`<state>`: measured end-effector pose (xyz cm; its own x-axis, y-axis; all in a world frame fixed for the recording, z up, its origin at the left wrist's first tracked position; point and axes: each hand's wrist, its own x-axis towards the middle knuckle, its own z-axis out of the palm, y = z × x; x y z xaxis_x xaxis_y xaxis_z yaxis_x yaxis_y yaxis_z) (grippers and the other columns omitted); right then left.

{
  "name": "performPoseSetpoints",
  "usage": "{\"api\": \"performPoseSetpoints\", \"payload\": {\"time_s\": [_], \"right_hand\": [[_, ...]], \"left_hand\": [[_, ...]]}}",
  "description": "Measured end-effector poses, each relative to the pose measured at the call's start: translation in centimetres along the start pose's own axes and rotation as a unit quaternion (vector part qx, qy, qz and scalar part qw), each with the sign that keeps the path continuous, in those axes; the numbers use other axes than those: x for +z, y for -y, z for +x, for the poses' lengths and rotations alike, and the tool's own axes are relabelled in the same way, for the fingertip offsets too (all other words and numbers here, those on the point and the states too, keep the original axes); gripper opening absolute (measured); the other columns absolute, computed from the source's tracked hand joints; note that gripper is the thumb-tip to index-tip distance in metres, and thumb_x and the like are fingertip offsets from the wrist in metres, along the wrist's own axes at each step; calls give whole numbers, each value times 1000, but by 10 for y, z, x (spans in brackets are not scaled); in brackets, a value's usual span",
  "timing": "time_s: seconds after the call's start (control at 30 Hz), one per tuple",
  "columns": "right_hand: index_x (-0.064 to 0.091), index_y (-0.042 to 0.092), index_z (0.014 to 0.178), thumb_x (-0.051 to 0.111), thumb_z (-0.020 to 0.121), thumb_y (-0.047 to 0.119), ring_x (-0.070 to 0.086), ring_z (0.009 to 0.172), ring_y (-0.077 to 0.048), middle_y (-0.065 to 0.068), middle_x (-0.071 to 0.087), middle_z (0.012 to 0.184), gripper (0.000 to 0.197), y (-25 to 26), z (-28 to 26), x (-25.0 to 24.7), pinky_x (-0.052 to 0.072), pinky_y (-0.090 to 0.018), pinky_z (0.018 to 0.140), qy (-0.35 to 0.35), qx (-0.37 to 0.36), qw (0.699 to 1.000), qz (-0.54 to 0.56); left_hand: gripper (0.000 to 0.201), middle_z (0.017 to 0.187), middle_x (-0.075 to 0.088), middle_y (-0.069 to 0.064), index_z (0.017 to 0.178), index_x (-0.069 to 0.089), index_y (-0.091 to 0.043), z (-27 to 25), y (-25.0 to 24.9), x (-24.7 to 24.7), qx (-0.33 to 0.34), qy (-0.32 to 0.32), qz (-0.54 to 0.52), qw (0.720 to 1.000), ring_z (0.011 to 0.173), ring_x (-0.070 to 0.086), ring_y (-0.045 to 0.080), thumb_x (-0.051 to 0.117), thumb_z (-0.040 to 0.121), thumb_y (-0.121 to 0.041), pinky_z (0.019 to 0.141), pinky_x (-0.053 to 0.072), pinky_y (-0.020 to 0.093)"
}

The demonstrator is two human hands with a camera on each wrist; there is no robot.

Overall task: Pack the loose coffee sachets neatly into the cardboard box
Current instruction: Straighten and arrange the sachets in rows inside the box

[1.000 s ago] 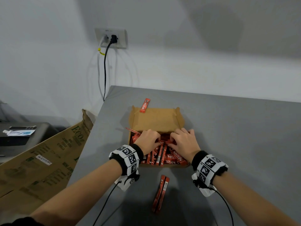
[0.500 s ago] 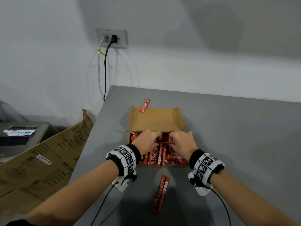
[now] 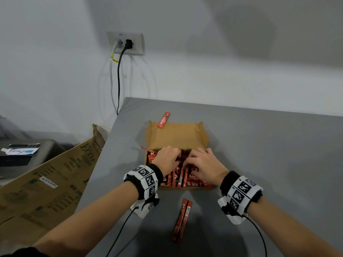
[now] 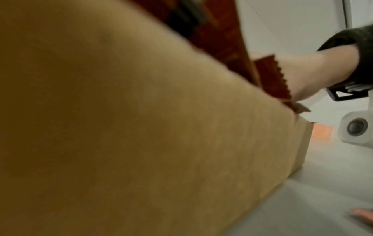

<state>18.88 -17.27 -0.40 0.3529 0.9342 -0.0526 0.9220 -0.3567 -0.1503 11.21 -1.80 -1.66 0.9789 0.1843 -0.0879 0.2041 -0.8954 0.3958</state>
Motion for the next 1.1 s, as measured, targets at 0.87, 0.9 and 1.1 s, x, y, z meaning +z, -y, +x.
{"api": "performPoseSetpoints", "payload": {"time_s": [0.87, 0.9, 1.1], "right_hand": [[69, 13, 84, 72, 78, 10, 54, 44, -2, 4, 65, 56, 7, -14, -5, -16, 44, -13, 46, -70, 184, 864, 463], [69, 11, 87, 70, 80, 8, 55, 44, -3, 4, 64, 54, 7, -15, -6, -15, 45, -15, 46, -70, 184, 860, 470], [62, 11, 90, 66, 84, 10, 63, 64, -5, 2, 66, 73, 7, -18, -8, -18, 53, -21, 64, -75, 172, 890, 415]], "left_hand": [[14, 92, 69, 6, 92, 67, -8, -1, 5, 1, 3, -18, -26, 1000, 84, 62, 21, 64, 86, -20, 78, 50, 33], [13, 91, 69, 5, 92, 67, -8, -1, 5, 1, 3, -19, -27, 999, 84, 63, 21, 64, 86, -20, 78, 51, 33], [15, 89, 68, 6, 90, 67, -8, -1, 6, 1, 0, -17, -34, 999, 80, 63, 20, 64, 86, -22, 77, 52, 34]]}}
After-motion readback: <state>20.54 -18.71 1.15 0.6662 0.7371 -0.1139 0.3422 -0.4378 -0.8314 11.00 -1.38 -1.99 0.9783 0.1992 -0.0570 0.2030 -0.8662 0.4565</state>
